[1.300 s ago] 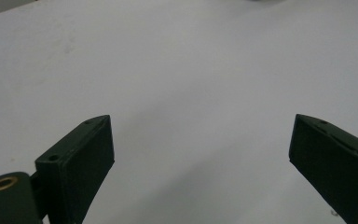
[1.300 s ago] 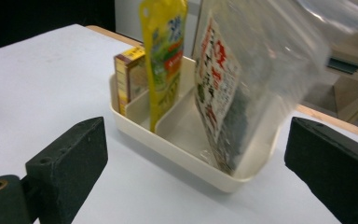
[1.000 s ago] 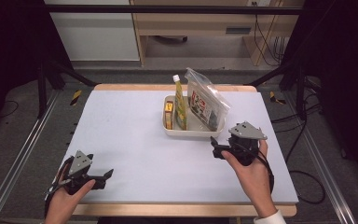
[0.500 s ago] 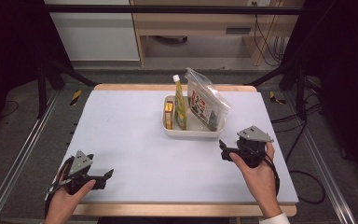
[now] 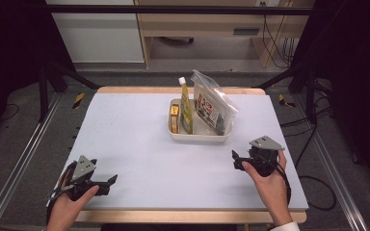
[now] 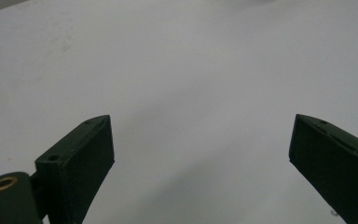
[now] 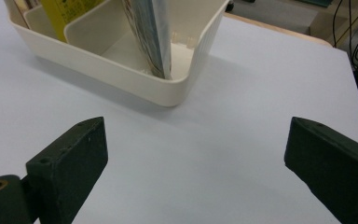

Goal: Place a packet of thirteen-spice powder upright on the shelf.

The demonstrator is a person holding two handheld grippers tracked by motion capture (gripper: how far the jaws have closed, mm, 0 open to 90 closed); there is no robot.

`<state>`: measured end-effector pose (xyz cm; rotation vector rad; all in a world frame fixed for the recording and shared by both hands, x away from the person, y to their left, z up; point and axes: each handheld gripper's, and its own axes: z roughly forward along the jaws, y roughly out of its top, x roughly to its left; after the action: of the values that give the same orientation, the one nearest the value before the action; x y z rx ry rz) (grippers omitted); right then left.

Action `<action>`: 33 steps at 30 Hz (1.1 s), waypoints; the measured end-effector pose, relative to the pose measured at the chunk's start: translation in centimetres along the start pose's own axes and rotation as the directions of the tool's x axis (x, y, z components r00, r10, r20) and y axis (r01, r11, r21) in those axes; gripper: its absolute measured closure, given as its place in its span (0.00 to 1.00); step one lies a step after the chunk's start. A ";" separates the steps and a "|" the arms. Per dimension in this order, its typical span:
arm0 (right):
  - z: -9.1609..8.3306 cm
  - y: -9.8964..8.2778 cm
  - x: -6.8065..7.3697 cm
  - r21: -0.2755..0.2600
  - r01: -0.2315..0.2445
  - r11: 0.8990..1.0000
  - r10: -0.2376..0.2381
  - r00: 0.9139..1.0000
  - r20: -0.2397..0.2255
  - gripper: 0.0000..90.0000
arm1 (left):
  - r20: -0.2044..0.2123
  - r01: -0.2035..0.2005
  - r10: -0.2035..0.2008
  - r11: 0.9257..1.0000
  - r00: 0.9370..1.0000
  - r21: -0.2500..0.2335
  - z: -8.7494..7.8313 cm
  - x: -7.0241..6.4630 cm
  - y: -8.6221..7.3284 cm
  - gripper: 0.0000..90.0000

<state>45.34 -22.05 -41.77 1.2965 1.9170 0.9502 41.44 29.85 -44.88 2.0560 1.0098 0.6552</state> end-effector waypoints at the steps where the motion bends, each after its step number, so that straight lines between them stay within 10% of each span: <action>1: 0.1 -0.2 -0.1 0.003 -0.001 1.000 0.001 1.000 -0.002 0.07 | 0.000 0.000 0.000 1.000 1.000 0.000 0.0 0.0 0.0 0.07; 33: 2.6 -3.9 -1.7 0.058 -0.091 0.994 0.095 0.993 -0.069 0.07 | -0.001 -0.001 0.001 1.000 1.000 0.002 0.0 0.0 0.0 0.07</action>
<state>46.13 -24.11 -46.30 1.4122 1.9636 1.0089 41.47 29.85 -44.93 2.0579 1.0106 0.6558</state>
